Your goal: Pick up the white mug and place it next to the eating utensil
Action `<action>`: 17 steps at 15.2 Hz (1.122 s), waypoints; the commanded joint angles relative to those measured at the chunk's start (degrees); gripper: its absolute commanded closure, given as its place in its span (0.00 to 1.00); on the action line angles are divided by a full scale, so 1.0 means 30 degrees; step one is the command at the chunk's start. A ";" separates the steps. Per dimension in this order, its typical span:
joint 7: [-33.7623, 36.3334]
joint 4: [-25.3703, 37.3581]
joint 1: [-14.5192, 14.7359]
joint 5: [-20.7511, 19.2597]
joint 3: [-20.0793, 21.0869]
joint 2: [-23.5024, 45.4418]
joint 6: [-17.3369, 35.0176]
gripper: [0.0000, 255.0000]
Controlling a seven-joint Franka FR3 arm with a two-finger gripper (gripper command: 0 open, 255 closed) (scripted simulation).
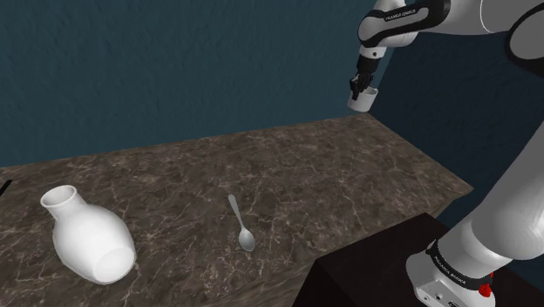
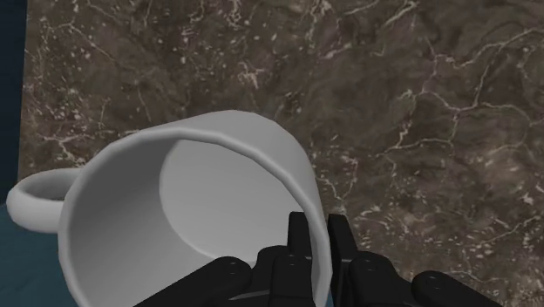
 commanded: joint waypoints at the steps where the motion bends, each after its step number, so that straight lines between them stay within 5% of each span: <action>1: 0.0450 -0.0478 0.0272 -0.0190 0.0133 -0.0543 -0.0061 1.00; 17: 0.7859 -0.6765 0.3781 -0.1315 0.3601 -0.5909 0.0675 1.00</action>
